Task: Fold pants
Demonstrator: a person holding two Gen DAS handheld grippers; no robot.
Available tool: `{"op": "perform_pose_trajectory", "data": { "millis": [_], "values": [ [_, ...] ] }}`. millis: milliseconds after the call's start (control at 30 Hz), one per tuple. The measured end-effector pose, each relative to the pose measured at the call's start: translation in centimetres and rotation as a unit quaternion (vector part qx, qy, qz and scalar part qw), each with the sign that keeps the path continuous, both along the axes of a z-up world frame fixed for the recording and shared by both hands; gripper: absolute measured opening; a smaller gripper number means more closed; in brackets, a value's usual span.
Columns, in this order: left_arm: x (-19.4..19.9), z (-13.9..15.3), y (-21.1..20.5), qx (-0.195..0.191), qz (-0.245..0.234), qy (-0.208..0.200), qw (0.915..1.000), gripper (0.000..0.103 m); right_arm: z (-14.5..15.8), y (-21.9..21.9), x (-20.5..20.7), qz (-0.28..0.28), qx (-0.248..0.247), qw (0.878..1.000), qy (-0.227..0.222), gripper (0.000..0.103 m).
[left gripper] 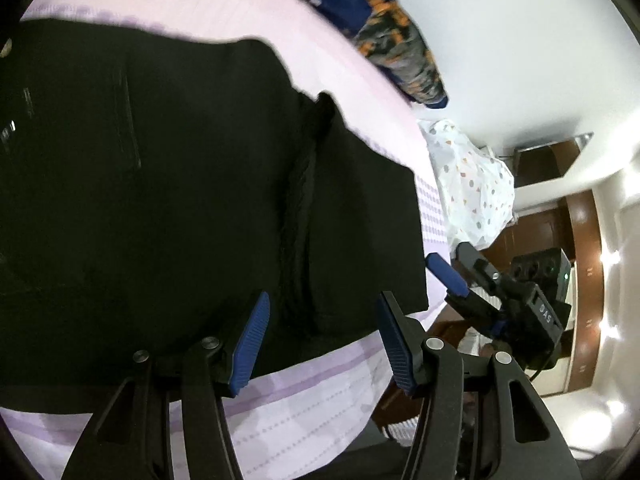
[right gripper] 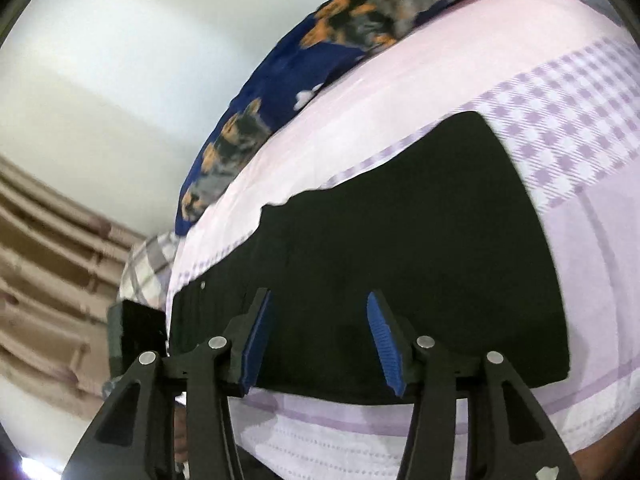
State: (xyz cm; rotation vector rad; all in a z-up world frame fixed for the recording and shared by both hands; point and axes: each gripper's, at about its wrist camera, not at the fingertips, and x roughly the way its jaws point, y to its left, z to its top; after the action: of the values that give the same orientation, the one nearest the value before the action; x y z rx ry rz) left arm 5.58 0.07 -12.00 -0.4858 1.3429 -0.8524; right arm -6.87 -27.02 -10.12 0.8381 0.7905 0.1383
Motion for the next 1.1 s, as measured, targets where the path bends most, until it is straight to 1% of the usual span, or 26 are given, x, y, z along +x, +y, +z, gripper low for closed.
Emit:
{"op": "perform_pose_trajectory", "data": {
  "millis": [100,200,333,433,500,600,667,700,733,767,800,833,867,933,967,1100],
  "values": [
    [0.2,-0.6,-0.5,0.008,-0.002,0.014,0.9999,0.056,-0.4,-0.3,0.0,-0.006,0.012,1.000,0.003,0.047],
    [0.4,-1.3,-1.2,0.015,-0.004,0.026,0.9995,0.055,-0.4,-0.4,0.1,-0.009,0.003,1.000,0.005,0.047],
    [0.9,-1.6,-2.2,0.003,-0.008,0.034,0.9994,0.055,-0.6,-0.9,0.0,-0.016,0.012,1.000,0.002,0.047],
    [1.2,-1.6,-3.5,0.000,-0.024,0.029,0.9993,0.055,-0.9,-1.1,0.3,-0.018,0.019,1.000,0.004,0.047],
    [1.4,-1.8,-4.3,-0.006,-0.030,0.035,0.9989,0.055,-1.0,-1.2,0.3,-0.017,0.027,0.999,0.004,0.047],
    [1.5,-2.0,-4.5,-0.020,-0.029,0.046,0.9983,0.055,-1.0,-1.2,0.3,-0.015,0.027,1.000,0.003,0.047],
    [1.7,-2.3,-4.4,-0.031,-0.020,0.055,0.9978,0.055,-1.0,-1.2,0.4,-0.014,0.027,1.000,0.003,0.047],
    [1.7,-2.4,-4.3,-0.030,-0.014,0.055,0.9979,0.044,-1.0,-1.2,0.4,-0.015,0.028,0.999,0.003,0.047],
    [1.7,-2.6,-4.2,-0.022,-0.008,0.054,0.9983,0.025,-1.1,-1.3,0.4,-0.016,0.029,0.999,0.004,0.047],
    [1.7,-2.9,-4.2,-0.009,-0.004,0.053,0.9986,0.017,-1.2,-1.4,0.4,-0.018,0.030,0.999,0.006,0.047],
    [1.7,-3.3,-4.1,-0.009,0.000,0.057,0.9984,0.012,-1.2,-1.5,0.3,-0.019,0.031,0.999,0.007,0.047],
    [1.7,-3.4,-4.0,-0.015,0.007,0.061,0.9980,0.011,-1.2,-1.6,0.3,-0.021,0.032,0.999,0.007,0.047],
    [1.6,-3.4,-3.9,-0.013,0.011,0.061,0.9980,0.010,-1.3,-1.6,0.2,-0.023,0.033,0.999,0.008,0.047],
    [1.2,-2.7,-4.1,0.004,0.008,0.036,0.9993,0.008,-1.3,-1.8,0.2,-0.027,0.033,0.999,0.010,0.047],
    [0.9,-2.1,-4.4,0.019,0.003,0.015,0.9997,0.007,-1.4,-1.8,0.2,-0.029,0.033,0.999,0.012,0.047],
    [0.0,-0.7,-3.9,0.031,0.008,-0.005,0.9995,0.005,-1.5,-1.9,0.2,-0.033,0.033,0.999,0.017,0.047]
  ]
}}
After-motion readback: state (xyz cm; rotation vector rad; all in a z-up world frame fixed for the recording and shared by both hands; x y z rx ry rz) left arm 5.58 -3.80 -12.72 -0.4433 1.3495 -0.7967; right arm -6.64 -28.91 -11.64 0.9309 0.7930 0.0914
